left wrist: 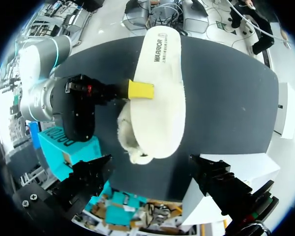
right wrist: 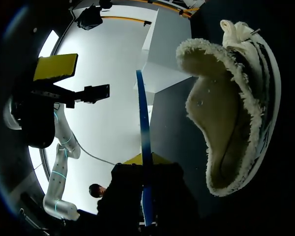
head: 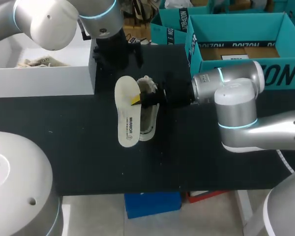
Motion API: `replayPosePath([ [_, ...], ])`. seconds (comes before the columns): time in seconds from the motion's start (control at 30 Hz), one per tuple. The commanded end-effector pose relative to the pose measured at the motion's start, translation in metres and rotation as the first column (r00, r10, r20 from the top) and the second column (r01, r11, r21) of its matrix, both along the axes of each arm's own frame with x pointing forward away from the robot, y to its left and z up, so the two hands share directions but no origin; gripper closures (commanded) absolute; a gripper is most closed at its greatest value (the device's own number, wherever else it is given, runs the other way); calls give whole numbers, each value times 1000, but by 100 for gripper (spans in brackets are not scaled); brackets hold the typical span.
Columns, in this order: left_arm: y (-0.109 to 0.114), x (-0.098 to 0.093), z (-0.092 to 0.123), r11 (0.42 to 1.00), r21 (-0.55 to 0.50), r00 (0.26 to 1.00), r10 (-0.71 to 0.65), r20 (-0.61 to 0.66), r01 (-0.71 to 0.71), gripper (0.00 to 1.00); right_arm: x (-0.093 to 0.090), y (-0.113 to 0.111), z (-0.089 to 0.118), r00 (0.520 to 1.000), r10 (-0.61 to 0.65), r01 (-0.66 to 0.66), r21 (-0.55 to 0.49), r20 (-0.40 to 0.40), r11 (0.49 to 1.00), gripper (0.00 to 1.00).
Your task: Take the shoe out of the shoebox, open the shoe tongue, remove and reinsert the insole, then place the shoe into the shoebox
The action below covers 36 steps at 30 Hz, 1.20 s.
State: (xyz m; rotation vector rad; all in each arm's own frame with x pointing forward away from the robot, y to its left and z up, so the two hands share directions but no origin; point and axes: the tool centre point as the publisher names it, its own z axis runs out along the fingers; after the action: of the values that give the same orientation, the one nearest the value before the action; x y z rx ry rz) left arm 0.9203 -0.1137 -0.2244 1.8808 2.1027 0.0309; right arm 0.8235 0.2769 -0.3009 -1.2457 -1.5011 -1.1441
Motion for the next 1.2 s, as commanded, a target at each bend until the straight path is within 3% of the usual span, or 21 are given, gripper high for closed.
replayPosePath([
  [0.03, 0, 10, -3, 1000, -1, 1000, 4, -8, -4, 0, 0, 1, -1, 1000, -2, 2, -1, 0, 1000, 100],
  [0.23, 0, 11, -4, 1000, 20, 1000, 9, 0, -9, 0, 0, 1, -1, 1000, -2, 2, -1, 0, 1000, 100],
  [0.4, -2, -3, -4, 1000, 17, 1000, 2, -1, -2, 0, 0, 1, -1, 1000, -2, 2, -1, 0, 1000, 100],
  [1.0, -2, -92, -12, 999, 17, 999, -41, -26, 41, 0, 0, 1, -1, 1000, -2, 2, -1, 0, 1000, 100],
  [1.2, -1, -121, -8, 997, 61, 999, -54, 7, 53, 0, 0, 1, -1, 1000, -2, 2, -1, 0, 1000, 100],
])
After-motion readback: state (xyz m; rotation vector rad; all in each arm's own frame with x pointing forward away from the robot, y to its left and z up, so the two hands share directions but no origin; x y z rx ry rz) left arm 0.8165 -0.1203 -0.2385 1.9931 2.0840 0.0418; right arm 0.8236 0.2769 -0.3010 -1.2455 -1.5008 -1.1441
